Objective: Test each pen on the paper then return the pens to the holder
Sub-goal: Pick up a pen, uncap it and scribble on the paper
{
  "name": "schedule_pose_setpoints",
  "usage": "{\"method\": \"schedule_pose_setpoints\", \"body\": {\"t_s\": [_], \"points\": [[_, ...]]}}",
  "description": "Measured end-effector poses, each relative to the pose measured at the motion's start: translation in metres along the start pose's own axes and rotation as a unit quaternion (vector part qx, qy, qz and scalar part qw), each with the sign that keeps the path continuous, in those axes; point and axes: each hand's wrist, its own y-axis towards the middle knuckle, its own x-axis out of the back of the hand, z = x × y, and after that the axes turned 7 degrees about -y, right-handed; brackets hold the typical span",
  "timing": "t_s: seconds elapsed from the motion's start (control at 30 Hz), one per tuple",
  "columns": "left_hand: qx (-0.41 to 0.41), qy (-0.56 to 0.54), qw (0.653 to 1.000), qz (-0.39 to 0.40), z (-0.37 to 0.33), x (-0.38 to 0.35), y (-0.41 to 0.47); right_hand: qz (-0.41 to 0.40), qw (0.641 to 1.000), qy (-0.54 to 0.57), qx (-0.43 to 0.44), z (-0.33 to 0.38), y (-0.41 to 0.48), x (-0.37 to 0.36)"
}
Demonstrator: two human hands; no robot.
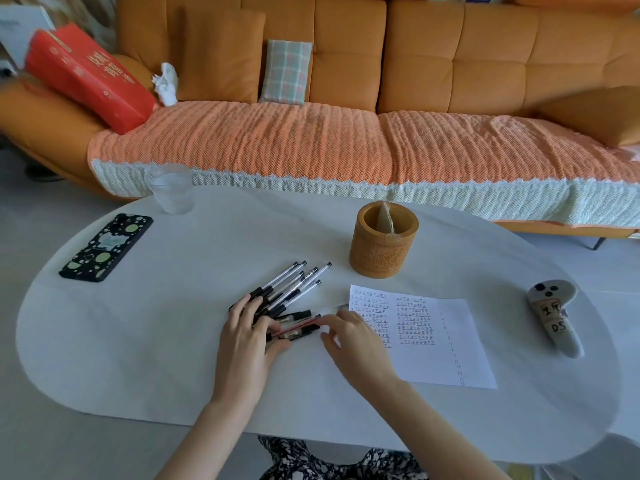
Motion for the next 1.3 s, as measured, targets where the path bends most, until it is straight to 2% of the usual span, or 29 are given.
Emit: {"method": "schedule_pose_setpoints", "body": {"t_s": [0.13, 0.27, 0.57, 0.67, 0.73, 0.83, 0.97, 1.03, 1.13, 1.23, 1.3], "points": [[-0.001, 0.001, 1.000, -0.005, -0.003, 0.004, -0.003, -0.011, 0.997, -0.054, 0.048, 0.009, 0.019, -0.014], [-0.001, -0.003, 1.000, -0.019, -0.004, 0.007, -0.006, -0.024, 0.998, -0.030, 0.056, 0.012, 0.029, -0.019], [0.015, -0.015, 0.999, -0.046, -0.025, -0.005, -0.002, 0.010, 0.994, 0.110, 0.022, 0.010, 0.023, -0.016], [0.026, -0.053, 0.996, -0.074, -0.032, -0.002, -0.001, -0.002, 0.980, 0.193, -0.038, 0.010, 0.021, -0.013], [0.053, -0.106, 0.988, -0.102, -0.036, 0.003, -0.001, -0.009, 0.945, 0.310, -0.102, 0.013, 0.021, -0.009], [0.068, -0.156, 0.978, -0.124, -0.043, 0.010, -0.005, -0.030, 0.851, 0.493, -0.178, 0.020, 0.020, -0.001], [0.110, -0.244, 0.959, -0.097, -0.059, 0.020, -0.007, -0.063, 0.765, 0.596, -0.236, 0.024, 0.021, 0.010], [0.104, -0.267, 0.955, -0.075, -0.064, 0.023, -0.006, -0.069, 0.741, 0.621, -0.248, 0.023, 0.020, 0.016], [0.100, -0.309, 0.946, -0.021, -0.071, 0.023, -0.003, -0.061, 0.758, 0.608, -0.229, 0.017, 0.016, 0.029], [0.101, -0.359, 0.927, 0.041, -0.080, 0.019, 0.000, -0.053, 0.819, 0.539, -0.191, 0.010, 0.008, 0.041], [0.097, -0.376, 0.919, 0.067, -0.088, 0.016, 0.002, -0.064, 0.843, 0.503, -0.181, 0.003, 0.001, 0.043]]}}
